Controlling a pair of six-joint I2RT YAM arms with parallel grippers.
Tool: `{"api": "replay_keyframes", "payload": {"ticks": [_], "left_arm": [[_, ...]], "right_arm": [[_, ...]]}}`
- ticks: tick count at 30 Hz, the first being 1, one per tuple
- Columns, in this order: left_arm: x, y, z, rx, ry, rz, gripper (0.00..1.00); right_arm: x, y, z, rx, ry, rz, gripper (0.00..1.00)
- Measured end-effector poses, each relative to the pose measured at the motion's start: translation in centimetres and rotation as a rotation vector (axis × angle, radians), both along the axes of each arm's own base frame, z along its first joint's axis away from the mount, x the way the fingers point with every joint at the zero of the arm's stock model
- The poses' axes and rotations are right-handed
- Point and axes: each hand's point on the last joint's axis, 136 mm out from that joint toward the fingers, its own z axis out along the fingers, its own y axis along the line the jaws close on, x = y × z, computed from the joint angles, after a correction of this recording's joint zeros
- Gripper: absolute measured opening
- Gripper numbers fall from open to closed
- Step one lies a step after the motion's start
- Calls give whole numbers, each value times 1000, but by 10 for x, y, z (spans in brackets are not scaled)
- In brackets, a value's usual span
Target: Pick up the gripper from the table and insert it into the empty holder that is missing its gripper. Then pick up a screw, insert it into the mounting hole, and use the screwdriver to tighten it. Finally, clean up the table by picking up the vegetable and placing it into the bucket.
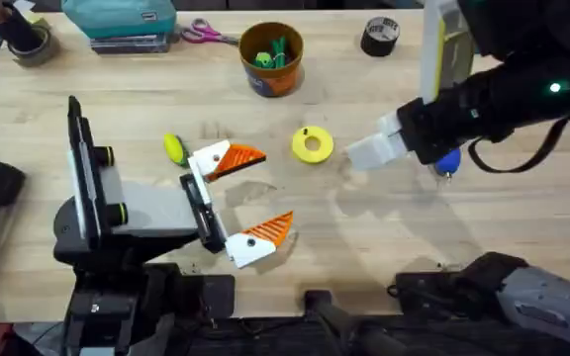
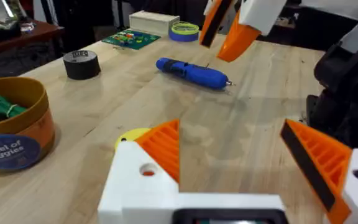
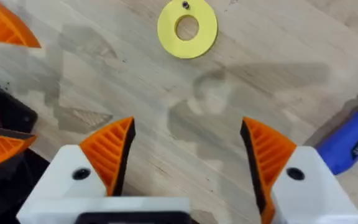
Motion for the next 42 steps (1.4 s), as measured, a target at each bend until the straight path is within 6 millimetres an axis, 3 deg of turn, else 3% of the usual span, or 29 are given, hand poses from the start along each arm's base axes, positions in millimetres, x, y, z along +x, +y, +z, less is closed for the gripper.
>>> {"api": "replay_keyframes", "payload": {"ticks": [4, 16, 25, 34, 42], "left_arm": [[0, 0, 0, 0, 0, 0, 986], [0, 0, 0, 0, 0, 0, 986], [0, 0, 0, 0, 0, 0, 986], [0, 0, 0, 0, 0, 0, 986], [0, 0, 0, 0, 0, 0, 985]], "right_arm": [[3, 4, 6, -36, -24, 19, 998], [20, 10, 0, -62, -45, 13, 998], [36, 20, -32, -146, 88, 19, 996], [64, 50, -42, -151, 95, 43, 996], [74, 70, -68, -151, 129, 9, 935]]}}
